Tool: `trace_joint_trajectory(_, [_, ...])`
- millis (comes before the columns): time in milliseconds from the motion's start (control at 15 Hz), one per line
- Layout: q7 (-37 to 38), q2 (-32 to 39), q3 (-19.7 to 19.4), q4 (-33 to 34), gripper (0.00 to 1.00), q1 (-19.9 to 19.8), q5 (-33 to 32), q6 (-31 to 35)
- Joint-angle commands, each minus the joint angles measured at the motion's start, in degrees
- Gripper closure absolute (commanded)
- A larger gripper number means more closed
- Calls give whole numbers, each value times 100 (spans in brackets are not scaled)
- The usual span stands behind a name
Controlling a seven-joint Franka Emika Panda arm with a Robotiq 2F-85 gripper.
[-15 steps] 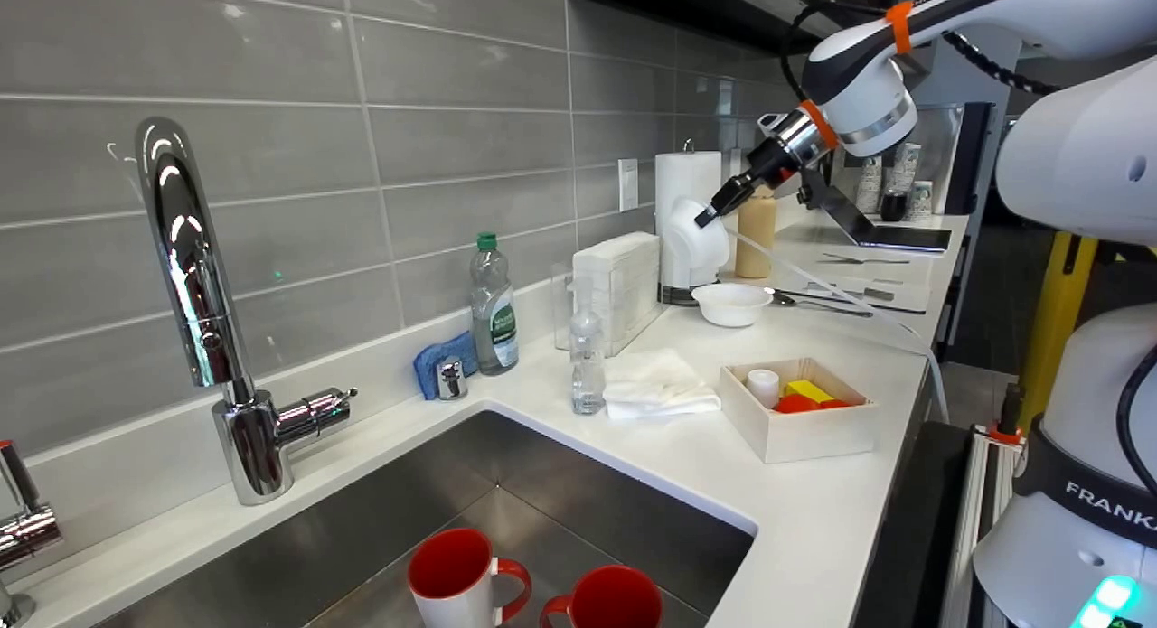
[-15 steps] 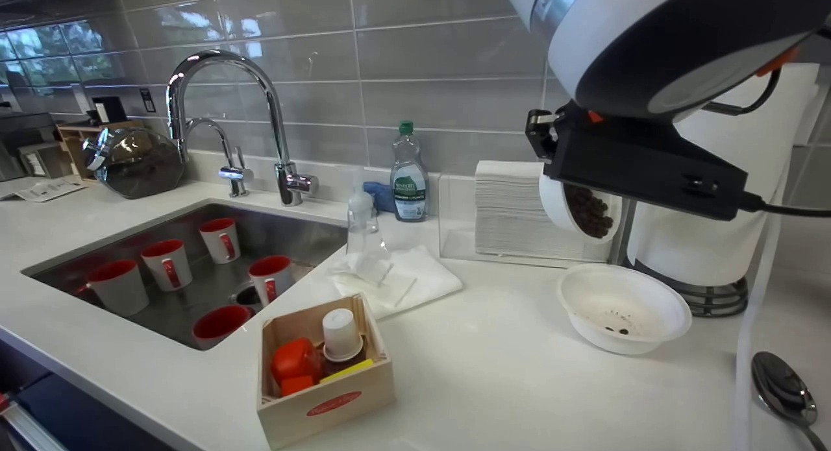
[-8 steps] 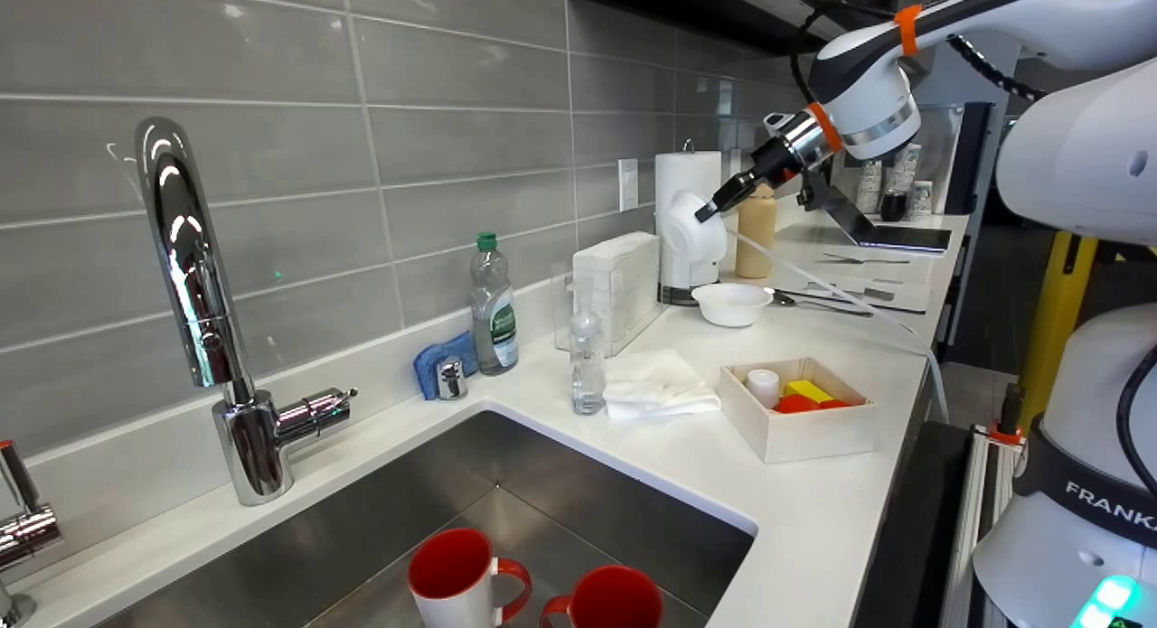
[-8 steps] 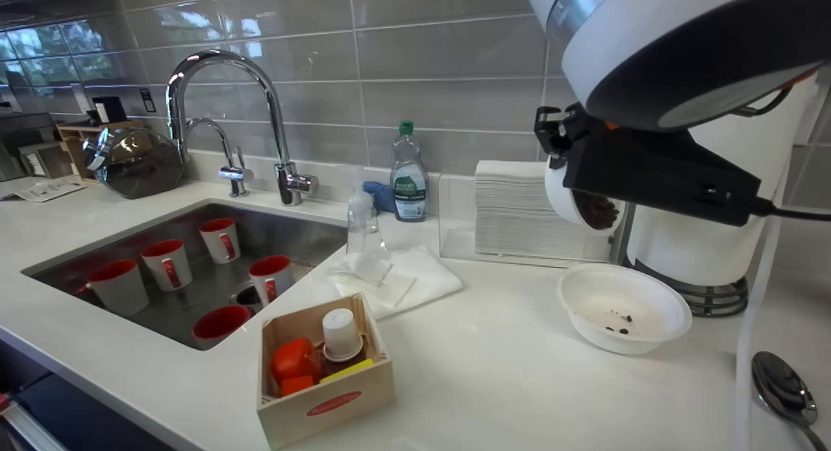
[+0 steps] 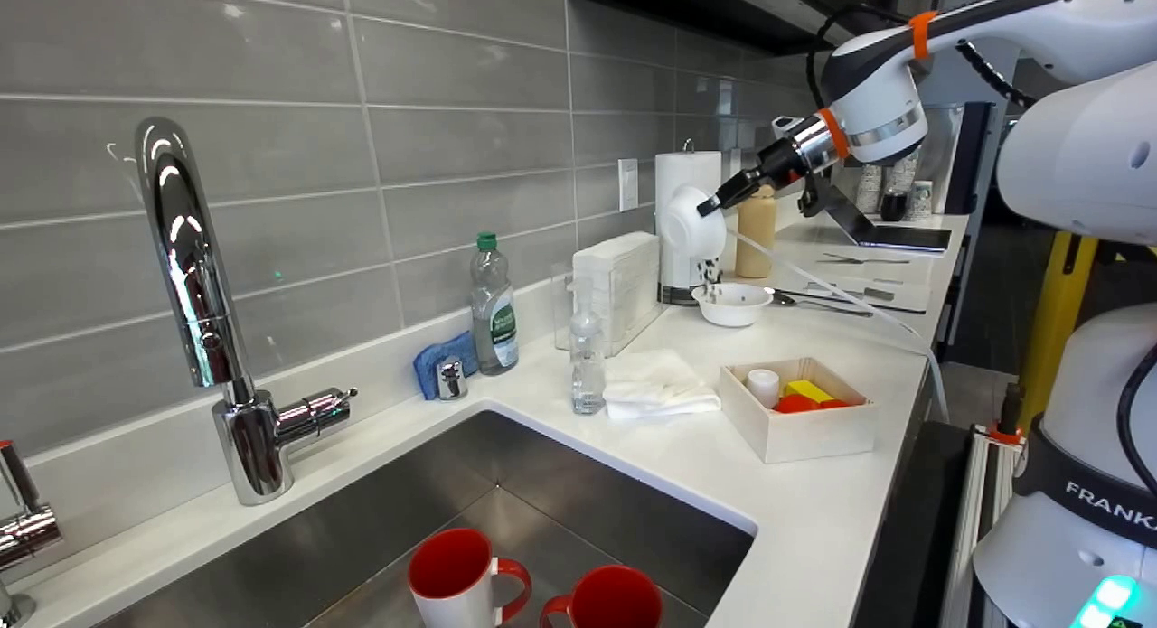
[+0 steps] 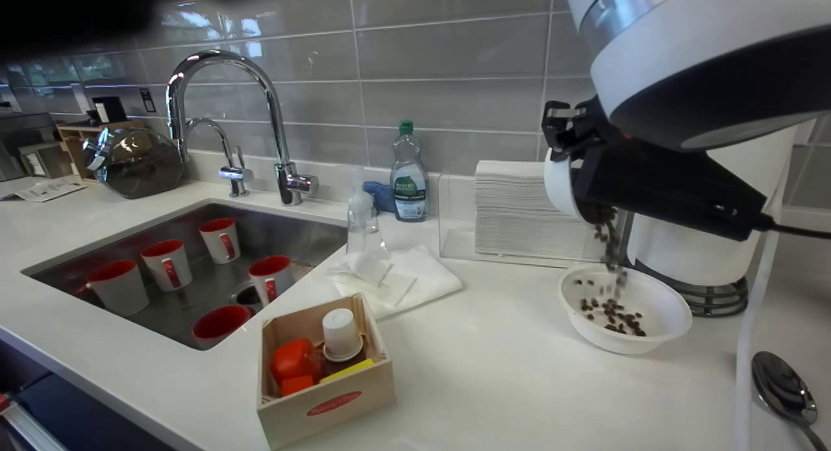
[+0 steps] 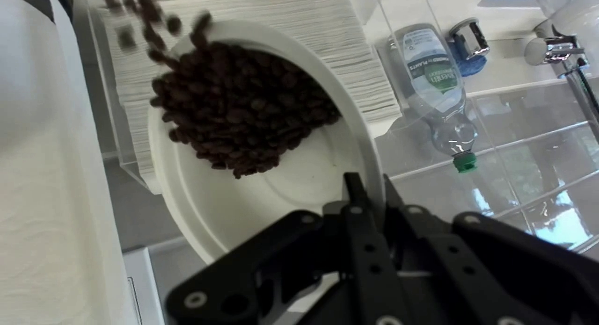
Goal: Pour the contents out of the bowl on the left and into the bowl on the right.
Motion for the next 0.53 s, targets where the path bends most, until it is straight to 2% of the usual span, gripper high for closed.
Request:
trace_joint_trajectory(0, [-265, 274, 45, 230, 100, -34, 308, -403])
trace_joint_trajectory(467, [-406, 380, 15, 438, 100, 6, 587, -860])
